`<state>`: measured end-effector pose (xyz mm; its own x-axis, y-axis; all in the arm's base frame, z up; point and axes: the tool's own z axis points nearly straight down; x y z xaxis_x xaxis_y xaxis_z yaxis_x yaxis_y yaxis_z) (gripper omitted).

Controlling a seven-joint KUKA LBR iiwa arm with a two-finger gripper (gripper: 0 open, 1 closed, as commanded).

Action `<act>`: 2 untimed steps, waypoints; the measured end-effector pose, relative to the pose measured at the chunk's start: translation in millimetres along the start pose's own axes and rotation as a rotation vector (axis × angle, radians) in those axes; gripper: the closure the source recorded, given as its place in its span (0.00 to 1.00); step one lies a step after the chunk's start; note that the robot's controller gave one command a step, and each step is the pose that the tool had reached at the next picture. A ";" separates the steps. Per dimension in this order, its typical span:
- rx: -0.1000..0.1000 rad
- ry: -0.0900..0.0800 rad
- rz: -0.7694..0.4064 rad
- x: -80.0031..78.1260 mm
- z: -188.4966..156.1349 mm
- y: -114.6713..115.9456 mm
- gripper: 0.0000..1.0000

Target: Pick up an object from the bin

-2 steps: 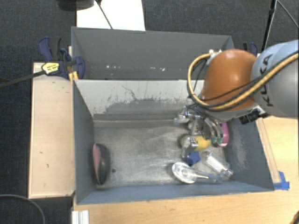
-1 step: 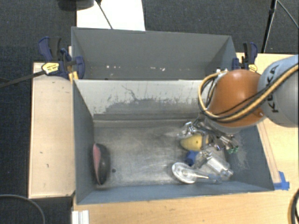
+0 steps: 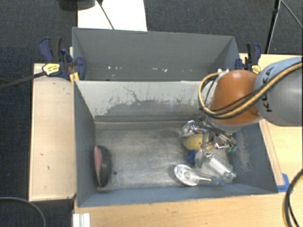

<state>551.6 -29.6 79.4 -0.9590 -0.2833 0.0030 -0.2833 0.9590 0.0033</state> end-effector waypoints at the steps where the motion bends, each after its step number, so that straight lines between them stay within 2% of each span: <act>1: -0.002 0.021 0.001 4.8 -0.7 -0.1 1.00; 2: 0.002 -0.005 0.002 -0.4 -1.3 0.3 0.00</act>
Offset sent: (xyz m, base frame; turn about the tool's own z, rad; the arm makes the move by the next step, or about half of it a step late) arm 0.0000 0.0000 0.0000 0.0000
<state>552.0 -29.3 80.8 -0.9597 -0.2811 -0.0023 -0.2811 0.9597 0.0018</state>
